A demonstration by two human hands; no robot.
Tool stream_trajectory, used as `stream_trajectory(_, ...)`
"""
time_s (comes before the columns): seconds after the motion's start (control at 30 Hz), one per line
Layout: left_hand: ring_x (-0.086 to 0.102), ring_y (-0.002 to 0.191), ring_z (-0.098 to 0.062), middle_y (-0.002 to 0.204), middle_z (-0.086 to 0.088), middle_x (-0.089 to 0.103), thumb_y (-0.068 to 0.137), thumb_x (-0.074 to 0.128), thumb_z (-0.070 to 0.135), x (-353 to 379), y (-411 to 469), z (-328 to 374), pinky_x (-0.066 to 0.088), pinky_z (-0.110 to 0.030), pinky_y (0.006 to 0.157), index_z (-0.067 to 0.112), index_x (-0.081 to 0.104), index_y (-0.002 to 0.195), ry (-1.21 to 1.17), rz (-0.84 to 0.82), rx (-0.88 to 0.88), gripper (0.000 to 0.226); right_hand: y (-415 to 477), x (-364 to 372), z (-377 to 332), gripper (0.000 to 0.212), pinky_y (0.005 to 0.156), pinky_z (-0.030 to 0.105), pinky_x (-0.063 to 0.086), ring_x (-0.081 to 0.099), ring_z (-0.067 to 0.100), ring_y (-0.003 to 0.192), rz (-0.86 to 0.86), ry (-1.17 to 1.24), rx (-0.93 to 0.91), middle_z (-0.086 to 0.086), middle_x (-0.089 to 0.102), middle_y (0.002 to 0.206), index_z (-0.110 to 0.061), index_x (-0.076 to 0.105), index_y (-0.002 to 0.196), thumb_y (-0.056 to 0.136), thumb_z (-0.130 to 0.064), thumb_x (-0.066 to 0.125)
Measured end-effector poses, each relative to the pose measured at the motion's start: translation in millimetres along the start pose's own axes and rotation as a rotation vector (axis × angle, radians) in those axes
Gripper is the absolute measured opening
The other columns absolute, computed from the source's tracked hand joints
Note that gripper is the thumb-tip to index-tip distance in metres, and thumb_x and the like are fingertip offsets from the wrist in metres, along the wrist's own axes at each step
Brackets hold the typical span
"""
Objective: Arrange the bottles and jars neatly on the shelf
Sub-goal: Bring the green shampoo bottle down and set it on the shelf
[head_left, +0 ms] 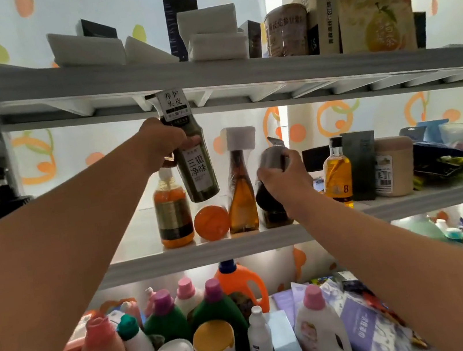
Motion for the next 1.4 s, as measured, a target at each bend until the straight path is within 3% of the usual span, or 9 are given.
stream_trajectory(0.27, 0.062, 0.089, -0.022, 0.092, -0.005, 0.067, 0.078, 0.069, 0.008, -58, -40, -23, 0.050, -0.034, 0.070, 0.009, 0.059, 0.109, 0.044, -0.002, -0.036, 0.032, -87, 50, -25, 0.072, 0.091, 0.044, 0.049, 0.046, 0.025, 0.106, -0.100, 0.157, -0.006, 0.007, 0.041, 0.132, -0.038, 0.020, 0.137, 0.081, -0.021, 0.063)
stream_trajectory(0.33, 0.062, 0.087, -0.020, 0.090, -0.004, 0.067, 0.079, 0.068, 0.008, -75, -47, -27, 0.049, -0.033, 0.069, 0.011, 0.059, 0.107, 0.052, 0.015, -0.052, 0.030, -107, 64, -32, 0.072, 0.084, 0.035, 0.049, 0.046, 0.023, 0.104, -0.123, 0.197, -0.031, 0.005, 0.042, 0.131, -0.040, 0.021, 0.137, 0.081, -0.023, 0.063)
stream_trajectory(0.53, 0.063, 0.092, -0.024, 0.097, -0.006, 0.067, 0.079, 0.069, 0.007, -122, -59, -46, 0.050, -0.037, 0.078, 0.010, 0.058, 0.113, 0.055, 0.124, -0.114, 0.036, -144, 109, -43, 0.069, 0.075, 0.033, 0.045, 0.047, 0.022, 0.096, -0.305, 0.214, 0.022, 0.001, 0.042, 0.116, -0.042, 0.022, 0.137, 0.082, -0.025, 0.060)
stream_trajectory(0.73, 0.059, 0.083, -0.023, 0.100, -0.011, 0.063, 0.078, 0.069, 0.003, -149, -58, -81, 0.044, -0.029, 0.057, 0.006, 0.057, 0.115, 0.122, 0.223, -0.151, 0.039, -150, 152, -36, 0.068, 0.085, 0.040, 0.049, 0.051, 0.027, 0.105, -0.460, 0.126, 0.057, 0.006, 0.046, 0.128, -0.043, 0.027, 0.137, 0.080, -0.028, 0.061)
stream_trajectory(0.83, 0.057, 0.075, -0.020, 0.098, -0.011, 0.062, 0.077, 0.070, 0.002, -157, -50, -102, 0.043, -0.027, 0.056, 0.006, 0.058, 0.113, 0.134, 0.231, -0.176, 0.038, -148, 172, -30, 0.067, 0.093, 0.046, 0.049, 0.053, 0.027, 0.105, -0.502, 0.100, 0.088, 0.005, 0.048, 0.119, -0.044, 0.029, 0.136, 0.080, -0.028, 0.062)
stream_trajectory(0.93, 0.060, 0.094, -0.029, 0.109, -0.015, 0.064, 0.077, 0.070, 0.003, -163, -39, -122, 0.048, -0.034, 0.071, 0.004, 0.058, 0.116, 0.130, 0.253, -0.200, 0.040, -137, 193, -27, 0.066, 0.090, 0.045, 0.051, 0.055, 0.027, 0.099, -0.496, 0.103, 0.116, 0.003, 0.048, 0.107, -0.042, 0.034, 0.134, 0.077, -0.027, 0.063)
stream_trajectory(1.07, 0.058, 0.088, -0.026, 0.102, -0.013, 0.062, 0.077, 0.070, 0.001, -170, -20, -142, 0.044, -0.026, 0.056, 0.002, 0.058, 0.114, 0.110, 0.275, -0.197, 0.039, -116, 218, -27, 0.061, 0.088, 0.040, 0.051, 0.053, 0.024, 0.093, -0.498, -0.021, 0.069, 0.000, 0.047, 0.094, -0.037, 0.038, 0.134, 0.078, -0.031, 0.060)
stream_trajectory(1.27, 0.056, 0.105, -0.030, 0.104, -0.010, 0.058, 0.076, 0.071, 0.001, -176, 9, -171, 0.048, -0.042, 0.092, 0.012, 0.050, 0.100, 0.123, 0.255, -0.148, 0.033, -86, 252, -14, 0.056, 0.088, 0.042, 0.050, 0.055, 0.027, 0.095, -0.437, -0.245, 0.002, 0.005, 0.055, 0.100, -0.028, 0.041, 0.131, 0.078, -0.039, 0.056)
stream_trajectory(1.4, 0.053, 0.116, -0.030, 0.123, -0.013, 0.057, 0.082, 0.066, 0.004, -177, 21, -195, 0.044, -0.048, 0.101, 0.008, 0.044, 0.127, 0.038, 0.217, -0.140, 0.050, -75, 273, -3, 0.056, 0.085, 0.034, 0.042, 0.055, 0.025, 0.112, -0.412, -0.325, -0.059, 0.002, 0.058, 0.128, -0.026, 0.041, 0.134, 0.081, -0.042, 0.052)
Point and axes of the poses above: each hand's wrist, its own y-axis towards the middle knuckle, its own x-axis out of the palm, z = x × y, the point moved 4 cm from there along y, towards the middle knuckle
